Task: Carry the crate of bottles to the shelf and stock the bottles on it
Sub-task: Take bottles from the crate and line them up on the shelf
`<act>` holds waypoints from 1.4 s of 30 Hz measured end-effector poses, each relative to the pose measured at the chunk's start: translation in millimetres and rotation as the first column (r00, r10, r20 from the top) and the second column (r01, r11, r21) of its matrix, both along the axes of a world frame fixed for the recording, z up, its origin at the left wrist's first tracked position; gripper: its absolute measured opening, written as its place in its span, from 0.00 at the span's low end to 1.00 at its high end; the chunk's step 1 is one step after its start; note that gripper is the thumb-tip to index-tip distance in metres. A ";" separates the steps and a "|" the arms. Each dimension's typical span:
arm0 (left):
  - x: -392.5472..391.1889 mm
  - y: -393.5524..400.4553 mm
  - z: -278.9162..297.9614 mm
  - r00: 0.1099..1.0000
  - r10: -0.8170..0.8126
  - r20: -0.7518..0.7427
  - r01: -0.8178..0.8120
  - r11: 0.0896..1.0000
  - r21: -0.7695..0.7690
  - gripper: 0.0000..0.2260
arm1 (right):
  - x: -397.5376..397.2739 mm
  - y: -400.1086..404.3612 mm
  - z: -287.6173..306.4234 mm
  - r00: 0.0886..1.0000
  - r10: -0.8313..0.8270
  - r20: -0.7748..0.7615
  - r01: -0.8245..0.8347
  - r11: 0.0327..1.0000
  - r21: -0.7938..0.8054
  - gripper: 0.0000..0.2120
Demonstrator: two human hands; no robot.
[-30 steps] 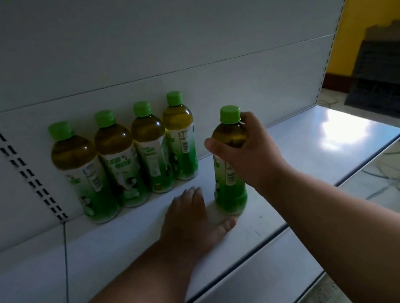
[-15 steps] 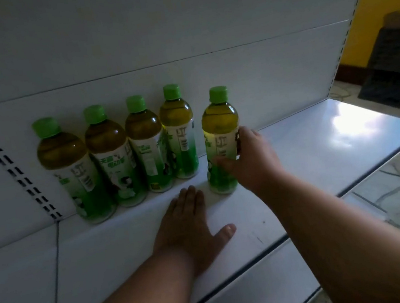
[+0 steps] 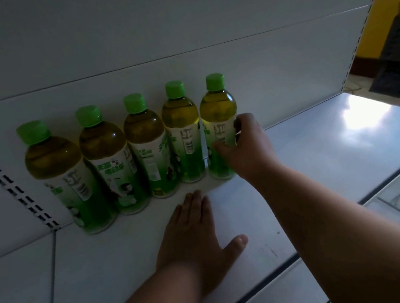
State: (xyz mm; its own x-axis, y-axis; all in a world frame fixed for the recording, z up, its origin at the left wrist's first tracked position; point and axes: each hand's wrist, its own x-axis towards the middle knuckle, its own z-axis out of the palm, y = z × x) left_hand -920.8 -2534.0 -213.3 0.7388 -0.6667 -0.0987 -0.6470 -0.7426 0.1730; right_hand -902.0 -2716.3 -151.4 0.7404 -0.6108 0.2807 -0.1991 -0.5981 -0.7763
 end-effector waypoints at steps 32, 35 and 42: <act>-163.5 68.9 104.9 0.912 -0.404 0.069 0.407 0.876 -0.258 0.28 | -327.6 127.4 77.7 0.706 -0.309 -0.638 0.002 0.901 -0.434 0.35; -209.1 80.7 101.6 0.867 -0.491 0.082 0.497 0.842 -0.211 0.30 | -384.8 144.7 77.0 0.646 -0.362 -0.672 0.065 0.903 -0.424 0.33; -302.8 78.2 47.9 0.828 -0.560 0.034 0.555 0.810 -0.191 0.30 | -473.0 150.5 35.6 0.572 -0.412 -0.709 0.191 0.908 -0.373 0.32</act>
